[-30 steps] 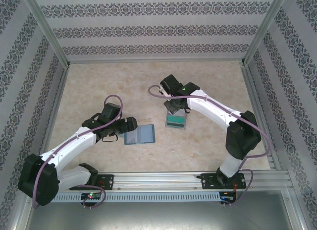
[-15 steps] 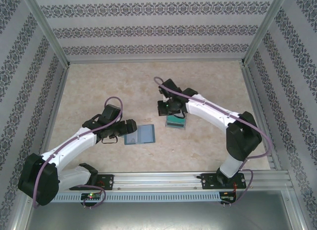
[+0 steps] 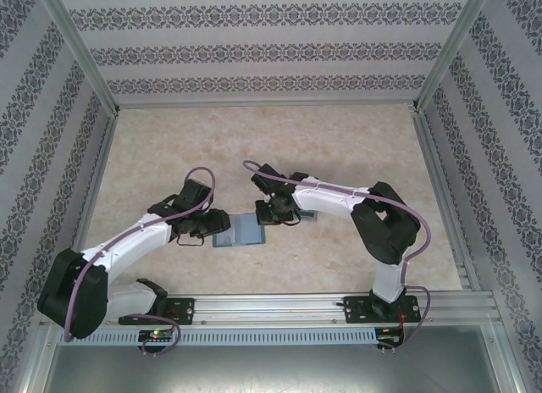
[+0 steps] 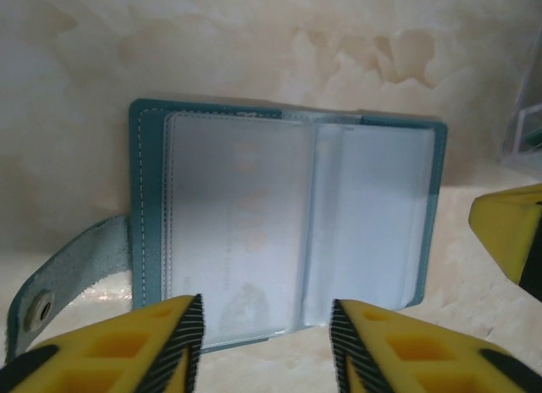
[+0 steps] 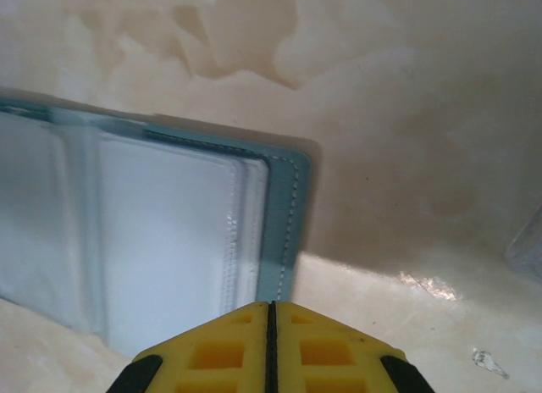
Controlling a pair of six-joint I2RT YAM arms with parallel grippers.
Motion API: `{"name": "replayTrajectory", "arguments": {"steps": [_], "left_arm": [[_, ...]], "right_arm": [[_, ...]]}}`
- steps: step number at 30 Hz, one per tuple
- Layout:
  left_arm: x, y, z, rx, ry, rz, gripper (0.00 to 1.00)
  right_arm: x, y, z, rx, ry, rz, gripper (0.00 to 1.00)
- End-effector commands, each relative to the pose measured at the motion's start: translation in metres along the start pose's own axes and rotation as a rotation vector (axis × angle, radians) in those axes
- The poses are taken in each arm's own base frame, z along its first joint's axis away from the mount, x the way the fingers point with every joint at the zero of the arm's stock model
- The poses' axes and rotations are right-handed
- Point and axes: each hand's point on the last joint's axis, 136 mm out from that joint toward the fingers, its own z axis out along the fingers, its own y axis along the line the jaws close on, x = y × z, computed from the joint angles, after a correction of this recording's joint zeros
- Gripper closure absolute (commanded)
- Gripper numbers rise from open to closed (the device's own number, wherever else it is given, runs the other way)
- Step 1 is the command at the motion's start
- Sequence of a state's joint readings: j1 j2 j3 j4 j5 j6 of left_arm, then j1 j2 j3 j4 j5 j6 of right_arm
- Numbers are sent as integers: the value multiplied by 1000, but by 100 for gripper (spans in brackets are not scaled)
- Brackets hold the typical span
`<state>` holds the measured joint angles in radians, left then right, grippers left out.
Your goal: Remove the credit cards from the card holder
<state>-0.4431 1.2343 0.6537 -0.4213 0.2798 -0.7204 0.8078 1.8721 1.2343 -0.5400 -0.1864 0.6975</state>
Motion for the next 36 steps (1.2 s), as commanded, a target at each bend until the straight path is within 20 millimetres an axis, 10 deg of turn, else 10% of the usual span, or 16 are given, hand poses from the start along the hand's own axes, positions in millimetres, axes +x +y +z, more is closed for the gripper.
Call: {"name": "replayTrajectory", "arguments": {"steps": [1, 21, 36], "left_arm": [[-4, -4, 5, 12, 3, 8, 59], [9, 21, 31, -103, 101, -1, 60], [11, -16, 32, 103, 127, 12, 48]], "right_arm": [[8, 3, 9, -14, 27, 18, 100], [21, -7, 30, 13, 93, 18, 100], [24, -7, 35, 12, 111, 22, 100]]}}
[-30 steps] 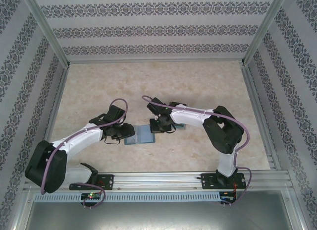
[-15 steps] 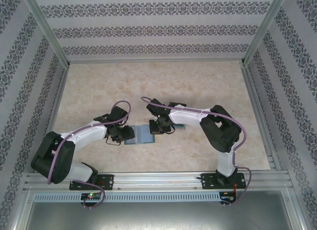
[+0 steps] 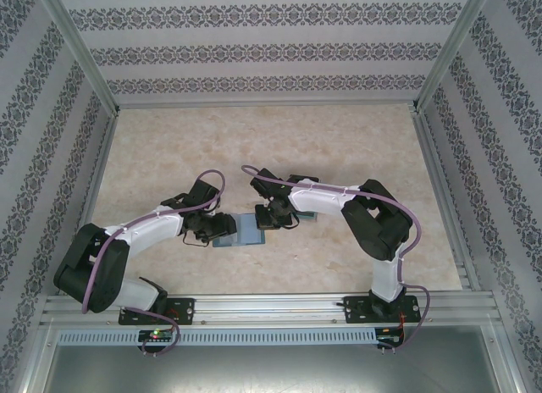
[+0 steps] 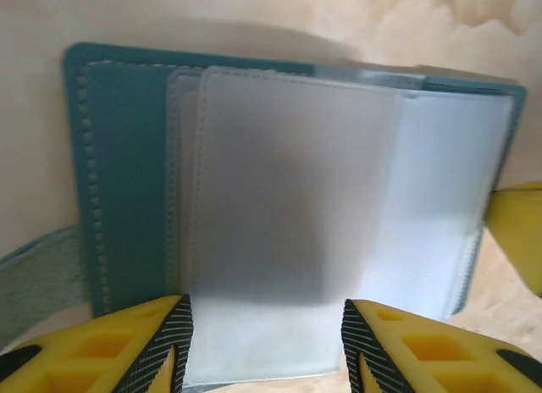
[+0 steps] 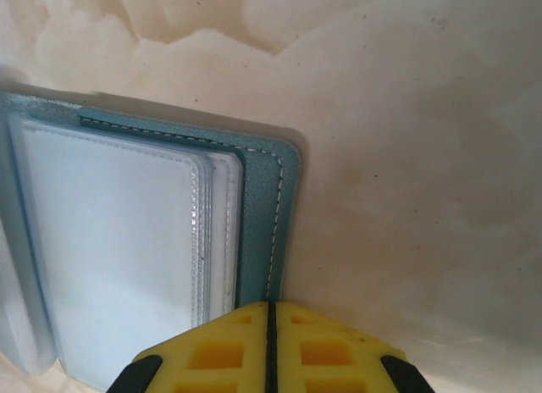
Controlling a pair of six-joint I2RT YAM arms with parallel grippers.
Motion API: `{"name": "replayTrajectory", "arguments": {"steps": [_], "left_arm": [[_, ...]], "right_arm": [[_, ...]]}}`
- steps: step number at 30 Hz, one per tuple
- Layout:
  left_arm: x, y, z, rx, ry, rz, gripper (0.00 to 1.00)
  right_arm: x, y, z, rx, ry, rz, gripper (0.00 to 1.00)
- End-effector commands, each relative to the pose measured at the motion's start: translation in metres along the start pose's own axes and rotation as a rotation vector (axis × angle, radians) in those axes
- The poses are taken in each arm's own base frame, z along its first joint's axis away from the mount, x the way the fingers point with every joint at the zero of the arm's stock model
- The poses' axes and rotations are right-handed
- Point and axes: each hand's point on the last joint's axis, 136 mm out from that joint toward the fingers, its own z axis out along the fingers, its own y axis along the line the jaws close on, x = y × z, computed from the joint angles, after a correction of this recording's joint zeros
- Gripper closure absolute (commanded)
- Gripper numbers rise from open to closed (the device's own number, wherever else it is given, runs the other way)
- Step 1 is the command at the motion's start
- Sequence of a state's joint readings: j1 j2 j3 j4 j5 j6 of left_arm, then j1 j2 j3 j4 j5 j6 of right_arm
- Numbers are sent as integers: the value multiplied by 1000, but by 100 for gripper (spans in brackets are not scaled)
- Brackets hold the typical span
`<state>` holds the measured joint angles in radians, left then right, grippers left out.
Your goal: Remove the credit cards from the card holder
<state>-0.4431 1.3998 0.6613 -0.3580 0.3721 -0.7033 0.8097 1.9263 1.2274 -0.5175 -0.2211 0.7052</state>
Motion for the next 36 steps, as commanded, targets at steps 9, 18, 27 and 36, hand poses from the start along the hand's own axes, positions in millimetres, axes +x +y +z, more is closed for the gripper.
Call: {"name": "replayTrajectory", "arguments": {"steps": [9, 18, 27, 36], "left_arm": [[-3, -28, -5, 145, 2, 38, 47], [-14, 1, -19, -10, -101, -1, 52], [-14, 24, -16, -88, -101, -62, 52], [-9, 29, -4, -99, -54, -73, 52]], "right_arm": [[16, -4, 18, 12, 64, 8, 100], [11, -2, 7, 16, 39, 2, 100], [8, 0, -3, 23, 21, -10, 100], [15, -3, 9, 24, 50, -4, 100]]}}
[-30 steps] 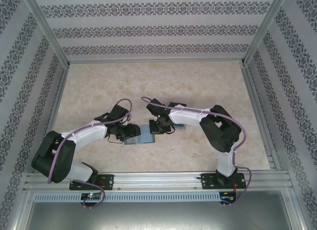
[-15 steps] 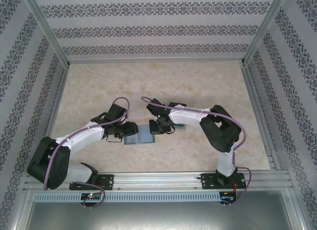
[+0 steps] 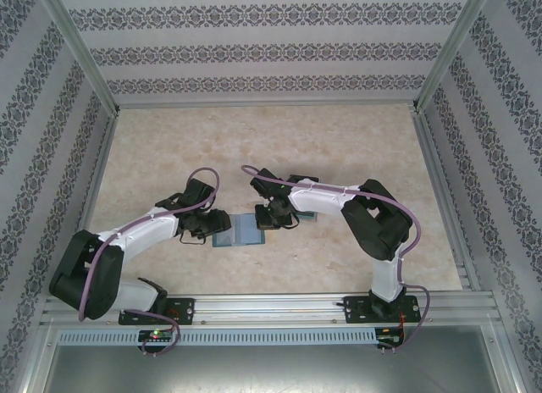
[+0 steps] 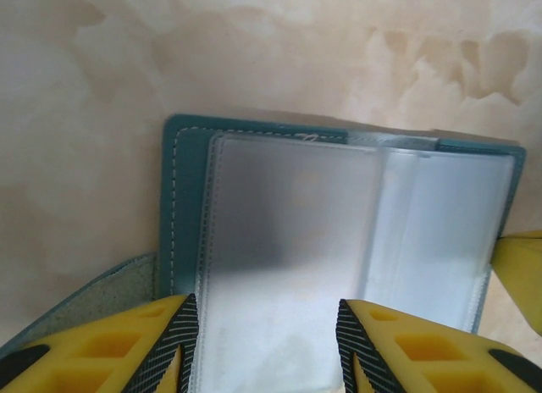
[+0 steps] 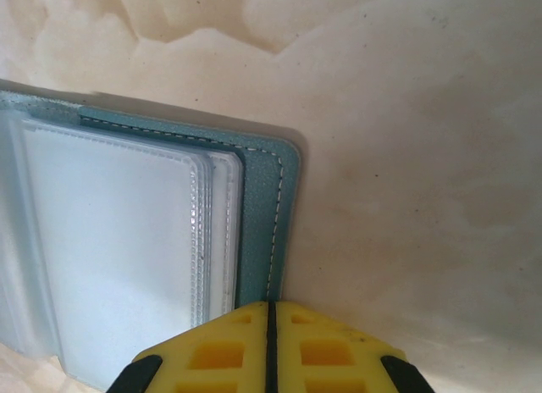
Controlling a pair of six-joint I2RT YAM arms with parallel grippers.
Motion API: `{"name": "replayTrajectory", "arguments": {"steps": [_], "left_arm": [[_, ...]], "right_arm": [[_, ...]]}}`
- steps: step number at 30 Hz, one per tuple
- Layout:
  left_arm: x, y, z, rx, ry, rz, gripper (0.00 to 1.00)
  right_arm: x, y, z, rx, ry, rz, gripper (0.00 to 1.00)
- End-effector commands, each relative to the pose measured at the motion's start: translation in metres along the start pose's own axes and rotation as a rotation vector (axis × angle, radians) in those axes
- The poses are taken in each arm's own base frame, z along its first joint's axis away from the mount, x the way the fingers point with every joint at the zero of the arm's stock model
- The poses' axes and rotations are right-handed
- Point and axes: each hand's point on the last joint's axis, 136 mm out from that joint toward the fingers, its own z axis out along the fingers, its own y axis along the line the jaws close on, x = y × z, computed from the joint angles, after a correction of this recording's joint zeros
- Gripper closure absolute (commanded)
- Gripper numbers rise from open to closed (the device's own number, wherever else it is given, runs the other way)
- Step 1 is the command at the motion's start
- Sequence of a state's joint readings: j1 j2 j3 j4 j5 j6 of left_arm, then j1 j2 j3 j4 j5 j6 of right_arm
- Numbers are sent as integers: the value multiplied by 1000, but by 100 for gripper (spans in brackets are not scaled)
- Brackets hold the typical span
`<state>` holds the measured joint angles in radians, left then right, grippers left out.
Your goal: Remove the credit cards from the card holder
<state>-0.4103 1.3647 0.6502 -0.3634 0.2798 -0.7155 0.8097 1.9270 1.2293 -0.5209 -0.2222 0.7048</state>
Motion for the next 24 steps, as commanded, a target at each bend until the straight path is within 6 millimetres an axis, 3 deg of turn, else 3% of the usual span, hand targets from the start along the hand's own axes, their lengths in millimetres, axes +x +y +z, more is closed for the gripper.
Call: {"name": "replayTrajectory", "arguments": {"steps": [1, 9, 16, 24], "left_arm": [[8, 12, 6, -42, 41, -32, 52], [13, -1, 13, 37, 82, -22, 53], [12, -24, 8, 163, 84, 5, 53], [9, -37, -1, 221, 72, 15, 52]], "right_arm": [[15, -4, 9, 24, 48, -2, 100], [16, -5, 10, 25, 52, -2, 100], [16, -5, 12, 26, 56, 0, 100], [16, -5, 12, 27, 56, 2, 100]]}}
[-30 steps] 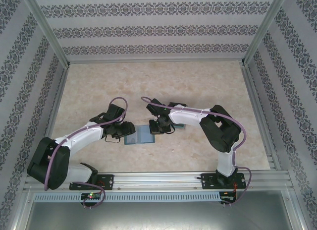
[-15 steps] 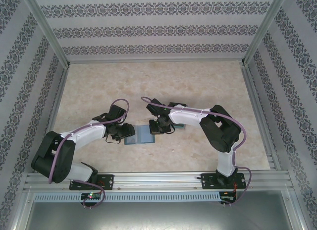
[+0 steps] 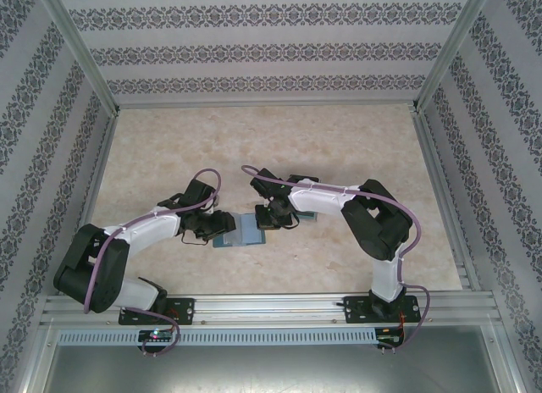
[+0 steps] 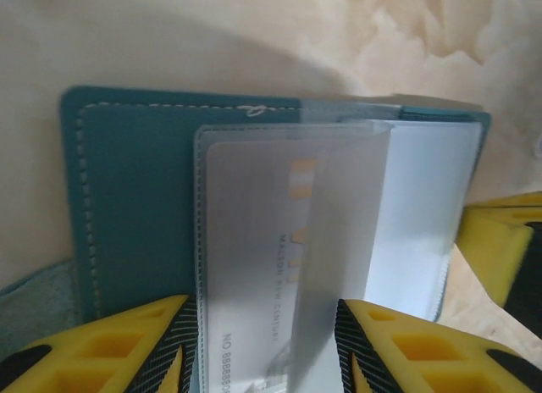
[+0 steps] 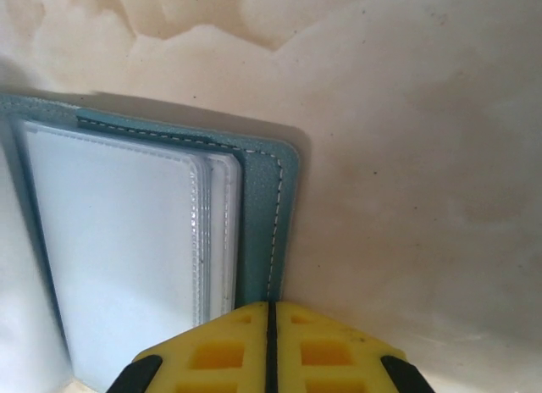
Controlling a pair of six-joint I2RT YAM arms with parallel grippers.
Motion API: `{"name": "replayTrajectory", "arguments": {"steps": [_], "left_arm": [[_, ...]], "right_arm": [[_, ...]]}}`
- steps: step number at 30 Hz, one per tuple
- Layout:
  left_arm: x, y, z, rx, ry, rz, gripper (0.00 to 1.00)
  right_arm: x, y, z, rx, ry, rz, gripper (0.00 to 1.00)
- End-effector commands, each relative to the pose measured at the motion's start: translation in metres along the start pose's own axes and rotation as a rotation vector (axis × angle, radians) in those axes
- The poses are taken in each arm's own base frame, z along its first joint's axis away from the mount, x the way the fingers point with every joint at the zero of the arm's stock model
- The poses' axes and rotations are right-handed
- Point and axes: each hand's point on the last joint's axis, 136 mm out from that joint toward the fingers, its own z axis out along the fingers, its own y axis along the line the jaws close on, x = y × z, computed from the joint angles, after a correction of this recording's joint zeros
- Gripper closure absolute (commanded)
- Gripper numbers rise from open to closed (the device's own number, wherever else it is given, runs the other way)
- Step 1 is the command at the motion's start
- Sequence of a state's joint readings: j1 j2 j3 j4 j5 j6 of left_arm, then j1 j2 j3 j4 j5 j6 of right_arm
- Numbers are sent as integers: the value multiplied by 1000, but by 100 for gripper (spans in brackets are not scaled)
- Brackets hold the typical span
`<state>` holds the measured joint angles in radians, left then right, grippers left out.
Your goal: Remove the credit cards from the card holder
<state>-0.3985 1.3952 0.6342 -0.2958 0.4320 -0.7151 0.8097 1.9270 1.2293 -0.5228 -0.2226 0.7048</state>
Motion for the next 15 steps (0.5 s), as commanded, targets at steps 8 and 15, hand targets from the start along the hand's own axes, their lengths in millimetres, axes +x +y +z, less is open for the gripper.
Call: {"name": "replayTrajectory", "arguments": {"steps": [8, 15], "left_arm": [[-2, -32, -9, 152, -9, 45, 45], [-3, -32, -10, 149, -8, 48, 16]], "right_arm": [[16, -5, 12, 28, 55, 3, 100], [16, -6, 12, 29, 54, 4, 100]]}}
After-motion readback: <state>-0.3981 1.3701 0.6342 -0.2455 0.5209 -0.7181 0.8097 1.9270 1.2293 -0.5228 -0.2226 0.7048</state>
